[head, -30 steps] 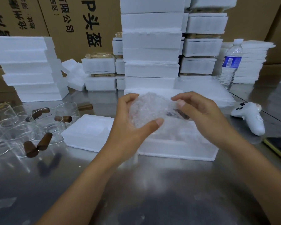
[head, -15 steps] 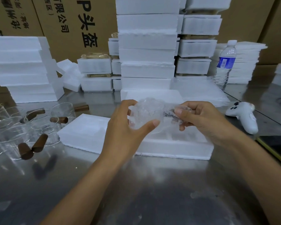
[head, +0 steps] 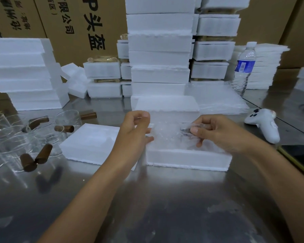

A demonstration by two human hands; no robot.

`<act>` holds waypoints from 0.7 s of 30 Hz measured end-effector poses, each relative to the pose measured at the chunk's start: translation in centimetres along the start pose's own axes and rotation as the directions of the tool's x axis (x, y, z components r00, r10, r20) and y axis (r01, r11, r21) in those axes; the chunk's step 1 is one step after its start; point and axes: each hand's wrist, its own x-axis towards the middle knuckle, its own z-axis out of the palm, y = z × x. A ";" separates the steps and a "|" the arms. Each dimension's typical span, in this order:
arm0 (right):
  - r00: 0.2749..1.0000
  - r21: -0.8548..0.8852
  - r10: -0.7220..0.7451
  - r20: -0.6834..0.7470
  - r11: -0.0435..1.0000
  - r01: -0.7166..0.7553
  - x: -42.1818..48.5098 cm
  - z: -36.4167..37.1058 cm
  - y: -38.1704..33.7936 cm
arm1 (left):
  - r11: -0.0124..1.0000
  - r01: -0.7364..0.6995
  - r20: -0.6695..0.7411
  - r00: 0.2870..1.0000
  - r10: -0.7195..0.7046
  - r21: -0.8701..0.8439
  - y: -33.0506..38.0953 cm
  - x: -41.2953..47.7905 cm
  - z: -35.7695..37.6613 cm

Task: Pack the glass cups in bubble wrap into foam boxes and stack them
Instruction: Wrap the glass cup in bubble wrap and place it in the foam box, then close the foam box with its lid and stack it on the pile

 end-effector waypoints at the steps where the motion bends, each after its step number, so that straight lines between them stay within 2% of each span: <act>1: 1.000 -0.039 0.000 0.001 0.999 0.000 0.1 0.0 0.1 | 0.999 -0.024 -0.001 1.000 0.024 0.032 -0.1 0.0 -0.1; 4: 0.999 -0.205 -0.030 -0.033 0.978 0.022 0.1 0.3 0.3 | 0.966 -0.131 0.036 0.991 0.126 0.224 -0.2 0.0 -0.3; 7: 0.990 -0.366 -0.106 -0.094 0.928 0.065 -0.1 0.2 0.0 | 0.921 -0.228 0.044 0.973 0.225 0.316 -0.1 0.0 -0.9; 10: 0.966 -0.397 -0.134 -0.223 0.917 0.036 0.0 -0.1 0.1 | 0.847 -0.276 -0.054 0.940 0.336 0.455 -0.2 0.5 -1.9; 12: 0.935 -0.400 -0.122 -0.333 0.916 -0.023 0.4 -0.4 0.6 | 0.764 -0.236 -0.088 0.930 0.356 0.600 -0.7 0.6 -2.5; 14: 0.921 -0.398 -0.035 -0.388 0.908 -0.133 0.7 -0.7 1.3 | 0.652 -0.153 -0.048 0.959 0.280 0.742 -1.4 0.5 -2.7; 17: 0.902 -0.391 0.168 -0.397 0.858 -0.332 0.8 -1.2 2.1 | 0.460 -0.068 0.010 0.992 0.128 0.885 -1.9 0.2 -2.6; 19: 0.882 -0.347 0.262 -0.391 0.846 -0.405 0.9 -1.4 2.3 | 0.426 -0.073 0.022 0.992 0.123 0.902 -1.6 0.0 -2.4; 21: 0.883 -0.297 0.293 -0.367 0.862 -0.410 1.0 -1.5 2.4 | 0.436 -0.082 0.014 0.988 0.156 0.896 -1.0 -0.3 -2.1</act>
